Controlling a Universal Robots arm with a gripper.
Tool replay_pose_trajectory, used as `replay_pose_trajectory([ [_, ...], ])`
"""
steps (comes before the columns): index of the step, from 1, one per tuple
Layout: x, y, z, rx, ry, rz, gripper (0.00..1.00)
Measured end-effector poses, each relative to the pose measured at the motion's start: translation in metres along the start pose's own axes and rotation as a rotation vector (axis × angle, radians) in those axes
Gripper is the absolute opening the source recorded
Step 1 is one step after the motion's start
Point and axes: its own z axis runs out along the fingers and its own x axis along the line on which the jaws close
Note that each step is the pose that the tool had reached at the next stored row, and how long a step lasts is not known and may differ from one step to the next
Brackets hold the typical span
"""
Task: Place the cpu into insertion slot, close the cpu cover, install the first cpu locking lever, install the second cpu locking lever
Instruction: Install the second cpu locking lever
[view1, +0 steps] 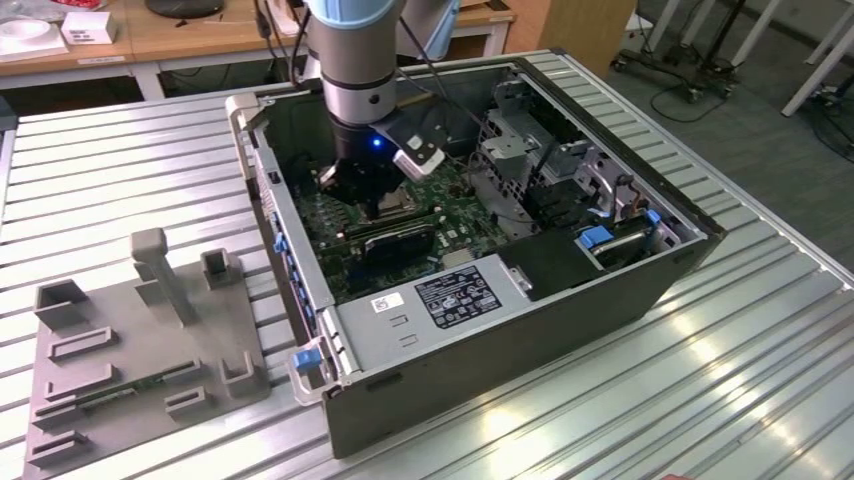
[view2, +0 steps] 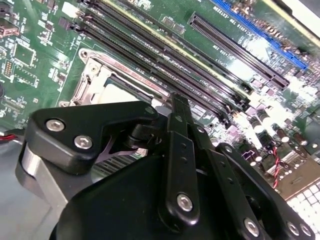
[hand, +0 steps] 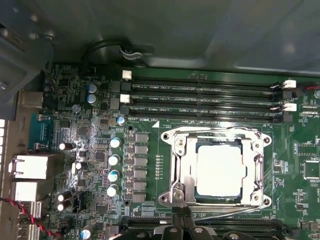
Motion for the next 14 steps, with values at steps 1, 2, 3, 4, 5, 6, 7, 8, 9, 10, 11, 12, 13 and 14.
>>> replay_pose_trajectory([
  [1, 0.0008, 0.0001, -0.0001, -0.0024, -0.0056, 0.000, 0.11],
  [2, 0.0019, 0.0001, -0.0002, -0.0054, -0.0121, 0.000, 0.11],
  [3, 0.0031, 0.0001, -0.0003, -0.0079, -0.0186, 0.000, 0.11],
  [4, 0.0050, 0.0002, -0.0005, -0.0098, -0.0258, 0.000, 0.11],
  [5, 0.0074, 0.0003, -0.0006, -0.0106, -0.0325, 0.000, 0.11],
  [6, 0.0102, 0.0003, -0.0007, -0.0107, -0.0386, 0.000, 0.11],
  [7, 0.0128, 0.0004, -0.0007, -0.0106, -0.0432, -0.001, 0.11],
  [8, 0.0140, 0.0004, -0.0007, -0.0105, -0.0449, -0.001, 0.11],
  [9, 0.0140, 0.0005, -0.0007, -0.0105, -0.0450, -0.001, 0.11],
  [10, 0.0140, 0.0004, -0.0007, -0.0104, -0.0450, -0.001, 0.11],
  [11, 0.0140, 0.0004, -0.0007, -0.0105, -0.0451, -0.001, 0.11],
  [12, 0.0140, 0.0004, -0.0007, -0.0105, -0.0451, -0.001, 0.11],
  [13, 0.0140, 0.0004, -0.0007, -0.0104, -0.0451, -0.001, 0.11],
  [14, 0.0140, 0.0004, -0.0006, -0.0104, -0.0443, -0.001, 0.11],
])
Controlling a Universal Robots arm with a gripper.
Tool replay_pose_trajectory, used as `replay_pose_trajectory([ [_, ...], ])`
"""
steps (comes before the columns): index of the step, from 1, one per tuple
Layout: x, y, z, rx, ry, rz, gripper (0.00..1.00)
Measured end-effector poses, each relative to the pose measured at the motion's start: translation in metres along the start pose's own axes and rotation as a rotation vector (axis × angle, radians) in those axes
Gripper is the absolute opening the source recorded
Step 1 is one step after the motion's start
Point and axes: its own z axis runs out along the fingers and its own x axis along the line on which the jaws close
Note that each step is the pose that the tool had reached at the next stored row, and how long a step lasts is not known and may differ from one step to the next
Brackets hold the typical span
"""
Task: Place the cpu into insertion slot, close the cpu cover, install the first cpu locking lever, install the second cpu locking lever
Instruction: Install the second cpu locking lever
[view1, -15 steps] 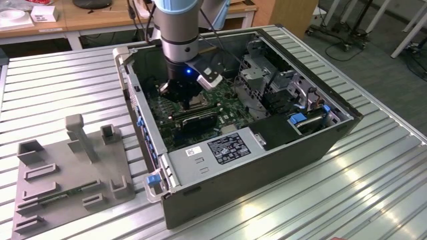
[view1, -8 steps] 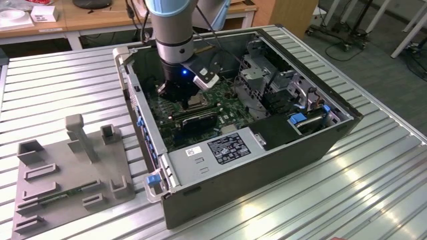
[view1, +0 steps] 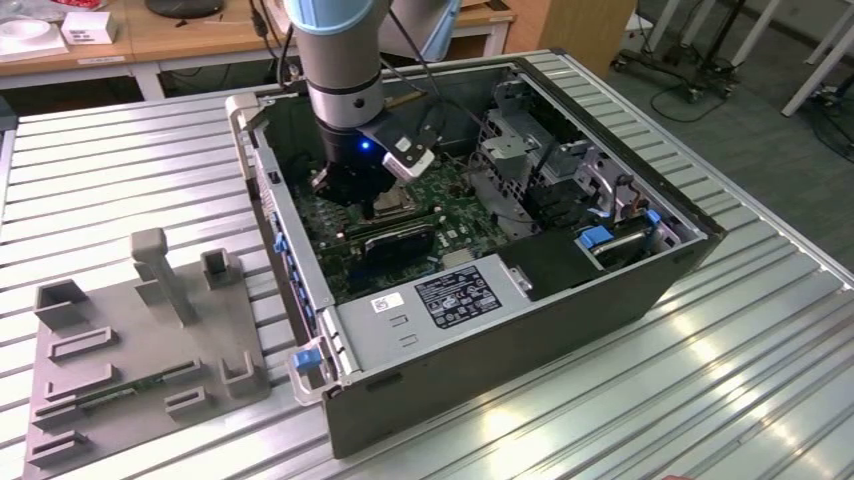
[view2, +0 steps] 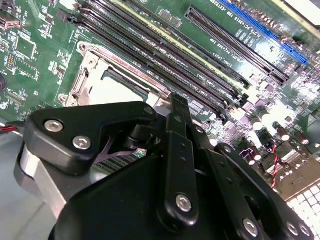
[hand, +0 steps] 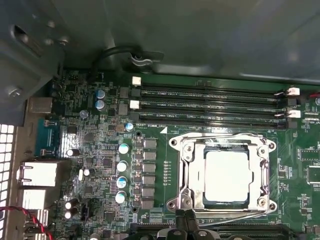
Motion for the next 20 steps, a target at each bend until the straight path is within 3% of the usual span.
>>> replay_pose_trajectory([
  [3, -0.0001, -0.0001, 0.0004, -0.0017, 0.0279, 0.002, 0.11],
  [4, -0.0001, -0.0001, 0.0003, -0.0019, 0.0324, 0.002, 0.11],
  [20, -0.0025, -0.0025, 0.0009, -0.0033, 0.0364, 0.004, 0.11],
])
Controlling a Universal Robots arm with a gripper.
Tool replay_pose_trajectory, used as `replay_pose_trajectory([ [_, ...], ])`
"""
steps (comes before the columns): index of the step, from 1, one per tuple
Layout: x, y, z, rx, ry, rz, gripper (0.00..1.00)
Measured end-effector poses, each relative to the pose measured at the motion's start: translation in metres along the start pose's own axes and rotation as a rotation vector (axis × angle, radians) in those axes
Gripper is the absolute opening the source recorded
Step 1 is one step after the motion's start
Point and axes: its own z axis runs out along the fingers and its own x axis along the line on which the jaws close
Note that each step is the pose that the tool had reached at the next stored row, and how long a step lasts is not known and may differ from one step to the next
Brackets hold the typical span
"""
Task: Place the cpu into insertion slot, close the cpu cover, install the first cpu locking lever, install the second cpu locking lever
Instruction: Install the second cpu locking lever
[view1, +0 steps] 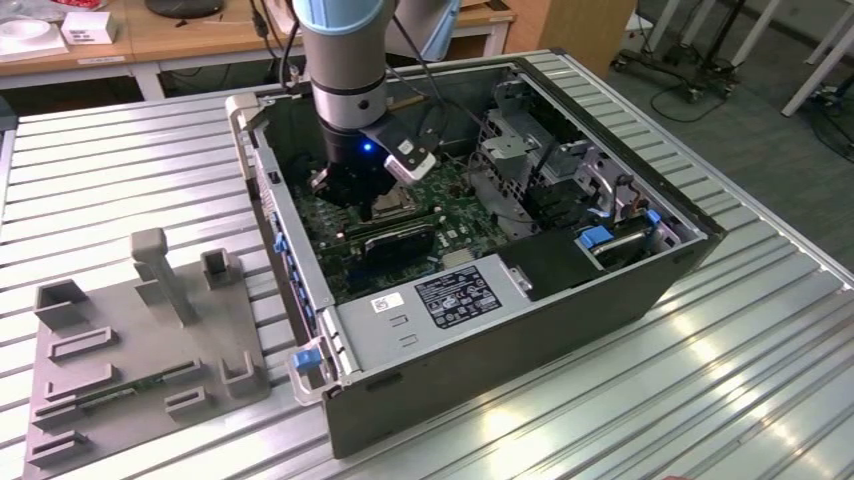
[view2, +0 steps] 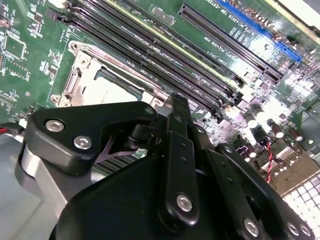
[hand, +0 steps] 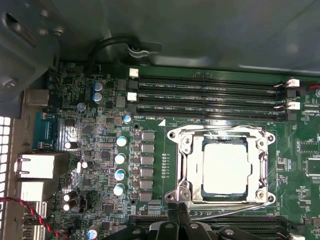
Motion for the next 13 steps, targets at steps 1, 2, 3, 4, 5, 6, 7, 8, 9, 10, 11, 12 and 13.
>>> replay_pose_trajectory([
  [1, 0.0000, 0.0000, 0.0000, 0.0000, 0.0000, 0.000, 0.11],
  [2, 0.0000, -0.0001, 0.0000, 0.0001, 0.0001, 0.000, 0.11],
  [3, 0.0000, -0.0001, 0.0002, -0.0007, 0.0000, 0.000, 0.11],
  [4, 0.0000, -0.0001, 0.0003, -0.0019, 0.0000, 0.000, 0.11],
  [5, 0.0000, -0.0001, 0.0006, -0.0040, -0.0002, 0.001, 0.11],
  [6, 0.0000, -0.0001, 0.0008, -0.0064, -0.0002, 0.001, 0.11],
  [7, 0.0000, -0.0001, 0.0011, -0.0090, -0.0003, 0.002, 0.11],
  [8, -0.0001, -0.0002, 0.0014, -0.0119, -0.0004, 0.004, 0.11],
  [9, -0.0002, -0.0001, 0.0017, -0.0142, -0.0005, 0.005, 0.11],
  [10, -0.0004, -0.0001, 0.0018, -0.0150, -0.0007, 0.007, 0.11],
  [11, -0.0007, -0.0002, 0.0019, -0.0153, -0.0006, 0.008, 0.11],
  [12, -0.0011, -0.0003, 0.0020, -0.0155, -0.0007, 0.009, 0.11],
  [13, -0.0016, -0.0004, 0.0021, -0.0155, -0.0007, 0.010, 0.11],
])
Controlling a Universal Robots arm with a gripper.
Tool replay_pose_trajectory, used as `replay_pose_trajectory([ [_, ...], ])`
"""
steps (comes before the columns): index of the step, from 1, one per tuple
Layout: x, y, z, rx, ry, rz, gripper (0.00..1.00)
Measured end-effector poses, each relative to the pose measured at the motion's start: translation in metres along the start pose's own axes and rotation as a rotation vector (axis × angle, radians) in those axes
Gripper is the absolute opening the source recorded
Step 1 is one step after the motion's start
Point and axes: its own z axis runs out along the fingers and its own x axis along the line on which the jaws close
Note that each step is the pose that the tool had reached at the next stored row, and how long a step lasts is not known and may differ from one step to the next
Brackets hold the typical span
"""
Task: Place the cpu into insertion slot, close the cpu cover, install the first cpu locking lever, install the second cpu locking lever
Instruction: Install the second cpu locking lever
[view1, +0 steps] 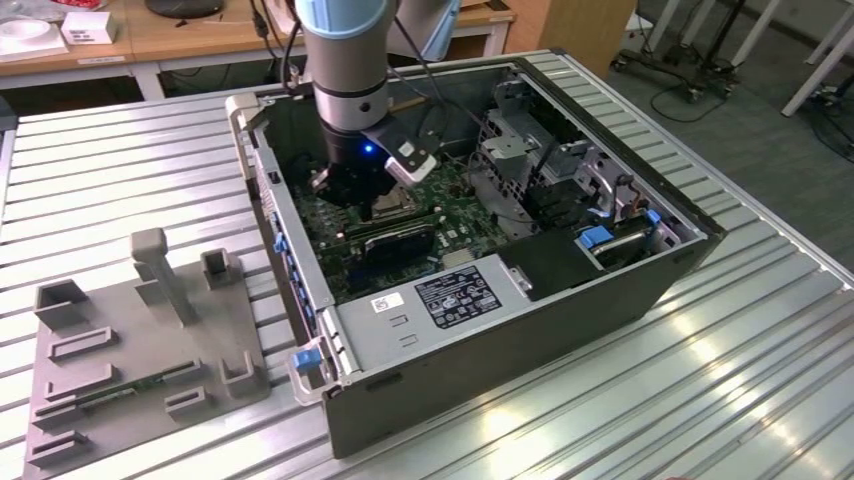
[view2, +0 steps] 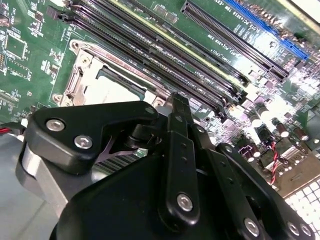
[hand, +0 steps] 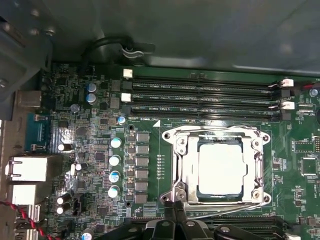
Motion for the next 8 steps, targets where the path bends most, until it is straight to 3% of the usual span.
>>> replay_pose_trajectory([
  [8, -0.0005, -0.0002, 0.0024, 0.0002, 0.0003, 0.002, 0.11],
])
